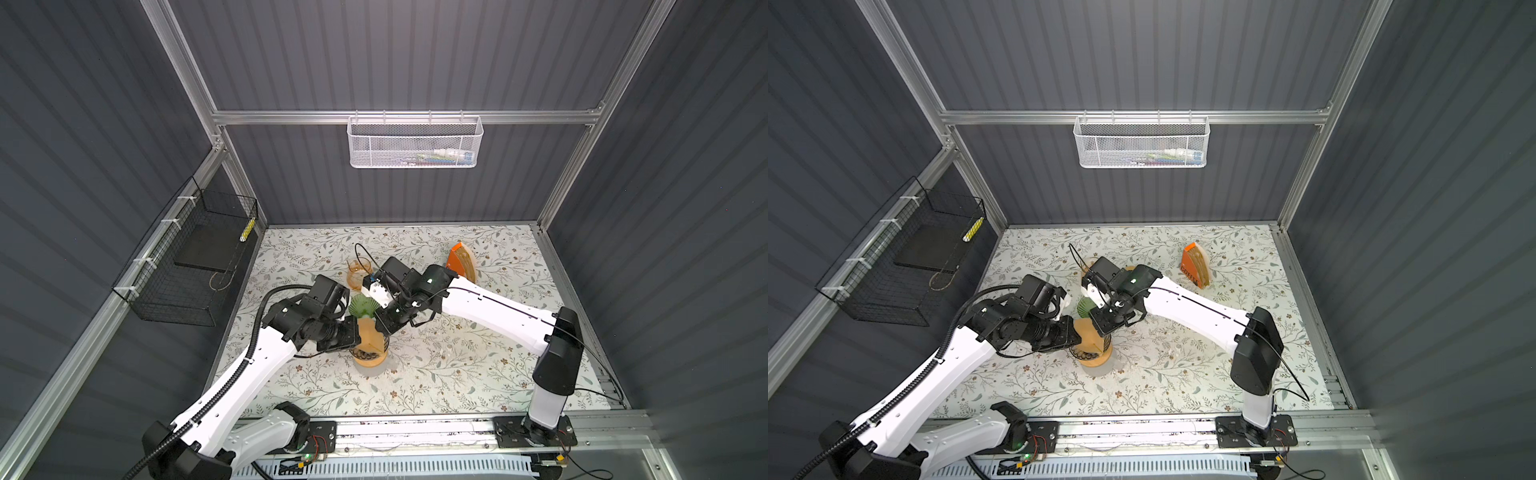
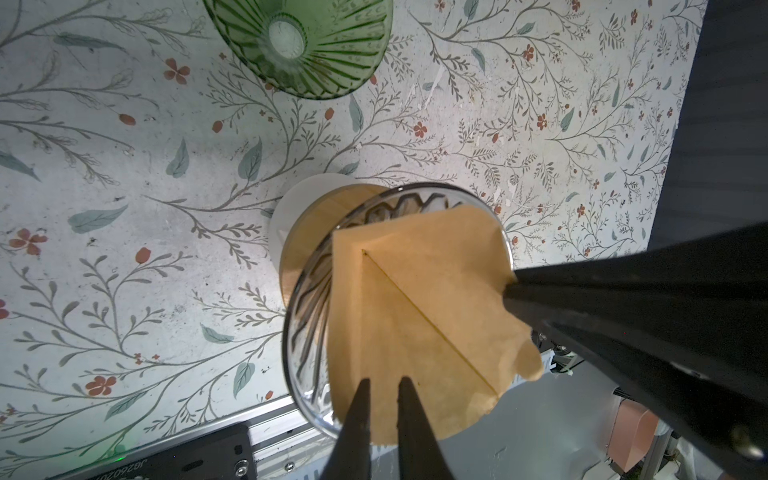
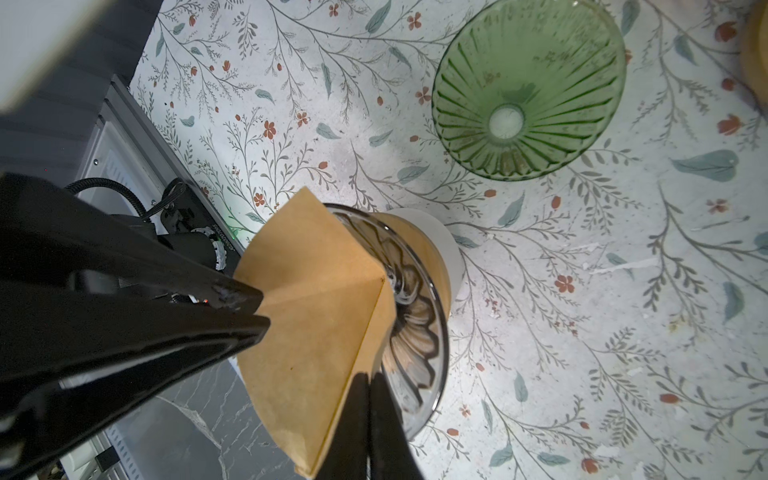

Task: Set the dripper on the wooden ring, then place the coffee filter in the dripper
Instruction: 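Pinch the filter's far edge with the left gripper while the right holds its seam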

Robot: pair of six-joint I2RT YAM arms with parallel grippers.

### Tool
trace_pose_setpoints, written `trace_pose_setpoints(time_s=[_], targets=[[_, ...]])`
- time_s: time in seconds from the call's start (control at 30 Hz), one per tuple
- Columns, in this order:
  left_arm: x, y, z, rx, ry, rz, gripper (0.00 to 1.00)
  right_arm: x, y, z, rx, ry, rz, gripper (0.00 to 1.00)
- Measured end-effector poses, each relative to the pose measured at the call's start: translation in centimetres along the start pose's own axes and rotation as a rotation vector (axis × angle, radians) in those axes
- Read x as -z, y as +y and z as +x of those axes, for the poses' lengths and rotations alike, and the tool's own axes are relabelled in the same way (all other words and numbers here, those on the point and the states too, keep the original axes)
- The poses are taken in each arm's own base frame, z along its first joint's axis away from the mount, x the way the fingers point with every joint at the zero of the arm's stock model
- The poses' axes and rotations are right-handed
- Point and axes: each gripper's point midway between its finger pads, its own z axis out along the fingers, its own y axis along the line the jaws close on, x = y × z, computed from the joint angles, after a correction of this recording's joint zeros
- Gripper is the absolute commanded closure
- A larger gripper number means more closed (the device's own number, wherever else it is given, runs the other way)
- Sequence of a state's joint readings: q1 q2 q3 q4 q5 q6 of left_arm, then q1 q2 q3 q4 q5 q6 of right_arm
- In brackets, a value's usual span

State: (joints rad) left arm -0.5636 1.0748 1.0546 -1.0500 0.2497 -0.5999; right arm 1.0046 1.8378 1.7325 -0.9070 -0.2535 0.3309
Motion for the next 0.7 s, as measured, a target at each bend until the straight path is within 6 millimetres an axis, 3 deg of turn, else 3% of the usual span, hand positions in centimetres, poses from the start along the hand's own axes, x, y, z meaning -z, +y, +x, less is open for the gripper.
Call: trace_pose_setpoints(time_s=[0.7], targets=[[-0.69,0.61,0.04,0.002,-0.002,-0.018,0.87,-0.86,-0.59,0.1,0.005,0.006,0.047,0.95]])
